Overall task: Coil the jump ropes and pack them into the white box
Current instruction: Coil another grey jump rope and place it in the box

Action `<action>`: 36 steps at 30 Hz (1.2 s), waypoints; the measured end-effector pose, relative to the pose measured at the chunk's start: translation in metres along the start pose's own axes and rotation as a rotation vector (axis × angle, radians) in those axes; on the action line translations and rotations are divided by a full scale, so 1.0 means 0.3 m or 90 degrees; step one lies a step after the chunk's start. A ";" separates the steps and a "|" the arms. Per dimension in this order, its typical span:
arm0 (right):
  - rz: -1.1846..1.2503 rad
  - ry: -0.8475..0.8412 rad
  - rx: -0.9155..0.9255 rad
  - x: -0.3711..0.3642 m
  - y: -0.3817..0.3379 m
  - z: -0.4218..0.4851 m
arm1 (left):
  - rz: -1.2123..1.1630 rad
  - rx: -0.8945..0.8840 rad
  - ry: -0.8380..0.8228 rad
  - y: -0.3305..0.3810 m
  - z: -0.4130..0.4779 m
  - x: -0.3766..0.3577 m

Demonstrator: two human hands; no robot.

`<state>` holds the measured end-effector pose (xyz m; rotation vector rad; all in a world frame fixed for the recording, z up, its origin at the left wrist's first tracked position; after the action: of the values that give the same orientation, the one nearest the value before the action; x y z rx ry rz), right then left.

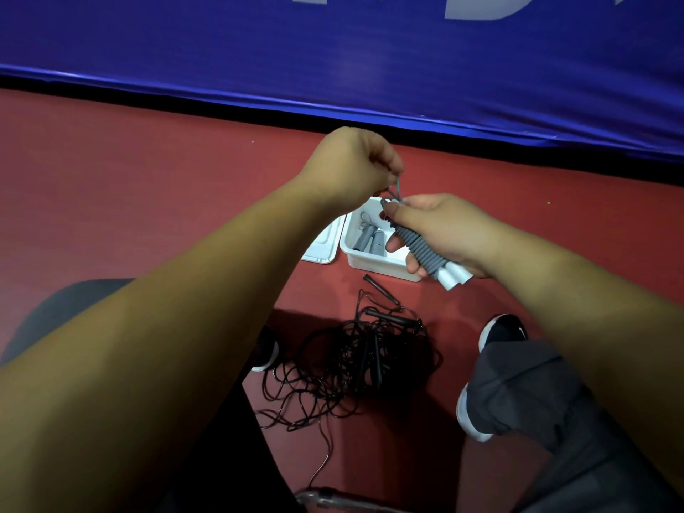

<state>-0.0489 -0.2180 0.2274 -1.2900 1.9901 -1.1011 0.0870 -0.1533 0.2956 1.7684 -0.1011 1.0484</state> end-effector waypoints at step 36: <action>0.153 0.042 -0.005 0.025 -0.012 0.013 | -0.361 0.201 -0.064 -0.085 -0.036 -0.106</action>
<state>-0.0471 -0.2269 0.2284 -0.9977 2.1337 -1.0316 0.0740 -0.1452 0.2564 1.9658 0.5028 0.5811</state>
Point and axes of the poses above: each hand's wrist, its own z-axis towards the middle knuckle, its own x-axis out of the back of the hand, y = z × x, the point moved 9 cm from there along z, towards the middle knuckle, and after that the axes turned 9 degrees about z, right-handed, at the moved point
